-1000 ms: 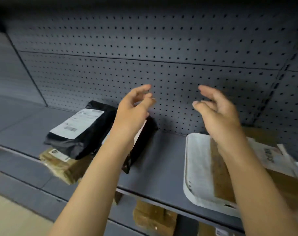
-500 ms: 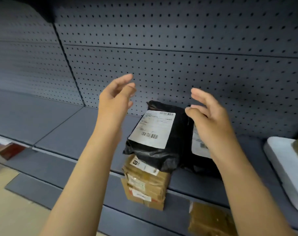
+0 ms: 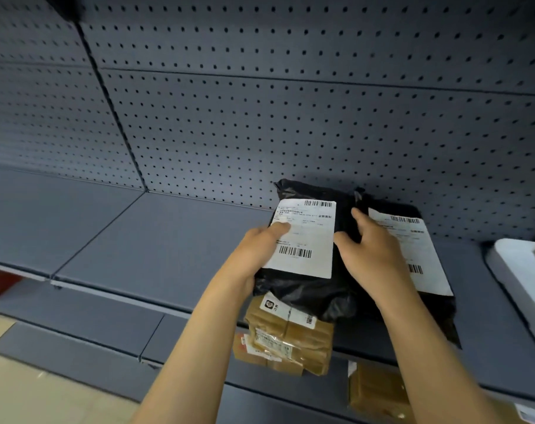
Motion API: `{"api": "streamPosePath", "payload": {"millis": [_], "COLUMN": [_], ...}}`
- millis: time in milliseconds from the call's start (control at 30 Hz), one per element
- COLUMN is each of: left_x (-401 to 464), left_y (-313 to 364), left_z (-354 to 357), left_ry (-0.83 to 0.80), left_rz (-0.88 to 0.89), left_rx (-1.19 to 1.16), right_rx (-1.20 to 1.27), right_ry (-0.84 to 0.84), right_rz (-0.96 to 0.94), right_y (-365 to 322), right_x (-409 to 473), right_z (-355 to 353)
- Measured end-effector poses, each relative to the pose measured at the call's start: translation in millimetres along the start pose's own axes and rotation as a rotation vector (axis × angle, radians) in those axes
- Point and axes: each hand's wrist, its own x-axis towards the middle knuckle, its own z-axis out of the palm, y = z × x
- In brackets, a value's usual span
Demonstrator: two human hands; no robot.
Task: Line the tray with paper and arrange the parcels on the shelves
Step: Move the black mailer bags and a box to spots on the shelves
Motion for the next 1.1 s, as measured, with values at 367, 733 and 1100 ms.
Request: {"api": "streamPosePath", "payload": {"millis": [367, 733, 1100], "left_x": [-29.8, -21.2, 9.4], "left_y": [42.9, 63.7, 57.4], "left_z": [-45.0, -218.3, -440.3], "left_ry": [0.035, 0.121, 0.196], "left_rz": [0.116, 0.187, 0.144], "left_rx": [-0.143, -0.058, 0.131], "right_rx": [0.224, 0.366, 0.513], "right_ry": [0.097, 0.097, -0.05], "right_rz": [-0.192, -0.241, -0.15], "right_y": [-67.8, -174.3, -280.0], "right_x": [-1.7, -0.5, -8.3], "right_z": [2.9, 139.3, 340.4]}}
